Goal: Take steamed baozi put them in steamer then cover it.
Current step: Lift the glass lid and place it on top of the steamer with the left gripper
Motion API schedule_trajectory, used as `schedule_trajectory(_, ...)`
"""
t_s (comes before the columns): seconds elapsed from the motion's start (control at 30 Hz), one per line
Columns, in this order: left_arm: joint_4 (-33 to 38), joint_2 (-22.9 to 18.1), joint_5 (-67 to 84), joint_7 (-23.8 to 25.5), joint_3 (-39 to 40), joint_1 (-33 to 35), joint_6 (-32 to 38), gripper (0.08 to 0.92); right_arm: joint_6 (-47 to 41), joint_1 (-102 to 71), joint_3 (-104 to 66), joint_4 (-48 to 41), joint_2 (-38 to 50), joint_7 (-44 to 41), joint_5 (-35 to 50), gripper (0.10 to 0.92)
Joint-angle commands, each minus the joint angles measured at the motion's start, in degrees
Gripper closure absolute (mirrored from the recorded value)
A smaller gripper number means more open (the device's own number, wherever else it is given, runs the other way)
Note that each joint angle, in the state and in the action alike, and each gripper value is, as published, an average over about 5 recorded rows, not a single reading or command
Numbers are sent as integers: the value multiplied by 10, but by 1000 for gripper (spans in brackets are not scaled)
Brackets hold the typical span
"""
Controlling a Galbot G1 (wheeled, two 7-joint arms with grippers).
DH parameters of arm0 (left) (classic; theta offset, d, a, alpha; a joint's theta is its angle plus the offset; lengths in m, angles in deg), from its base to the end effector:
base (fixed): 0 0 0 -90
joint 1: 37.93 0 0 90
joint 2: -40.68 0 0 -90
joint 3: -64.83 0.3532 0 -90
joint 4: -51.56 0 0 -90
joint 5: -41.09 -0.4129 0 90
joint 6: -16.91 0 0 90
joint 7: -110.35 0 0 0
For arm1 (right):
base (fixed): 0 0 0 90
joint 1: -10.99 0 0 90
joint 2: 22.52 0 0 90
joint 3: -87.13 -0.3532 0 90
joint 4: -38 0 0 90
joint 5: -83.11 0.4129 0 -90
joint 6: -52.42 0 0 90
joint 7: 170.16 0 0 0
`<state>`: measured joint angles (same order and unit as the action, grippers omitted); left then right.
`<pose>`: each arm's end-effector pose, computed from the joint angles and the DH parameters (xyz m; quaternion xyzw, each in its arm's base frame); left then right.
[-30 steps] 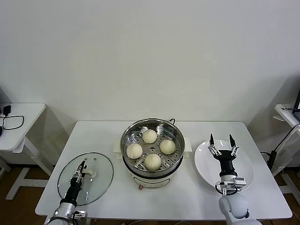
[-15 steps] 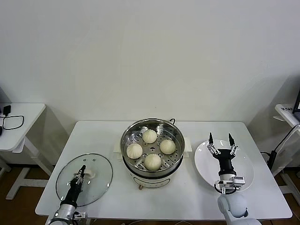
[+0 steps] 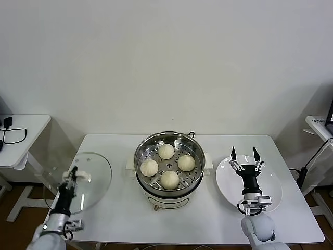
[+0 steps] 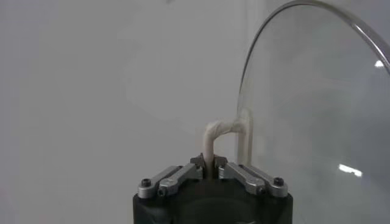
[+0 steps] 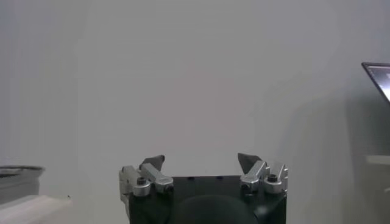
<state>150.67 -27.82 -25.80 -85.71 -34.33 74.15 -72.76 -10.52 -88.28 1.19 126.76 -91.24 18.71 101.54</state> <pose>0.2812 0.1659 -0.3774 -0.0651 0.7011 0.7101 0.0072 0.3503 -0.1042 -0.4098 0.0407 0.9902 -0.0044 0.1333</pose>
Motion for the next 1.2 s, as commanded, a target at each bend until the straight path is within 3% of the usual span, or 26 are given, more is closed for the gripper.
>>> schedule_trajectory(0.03,202,18,0,93,-9,-20,-114,811,-2,1,1,0,-2,3,-4,203)
schedule_trajectory(0.2,277,30,11,140,97,-28,-176,811,-7,1,-1,2,-4,4,-4,203)
schedule_trajectory(0.4,305,19,8,187,249,-72,-250,811,-13,4,-4,-2,-8,7,-7,203)
schedule_trajectory(0.7,253,-30,-73,244,393,-171,-305,811,-17,12,-12,-25,-19,9,-20,203)
schedule_trajectory(0.9,215,-58,-136,292,431,-202,-312,811,-28,14,-20,-34,-25,11,-31,203)
schedule_trajectory(1.2,147,-107,-226,325,476,-229,-306,811,-40,18,-24,-45,-28,9,-34,203)
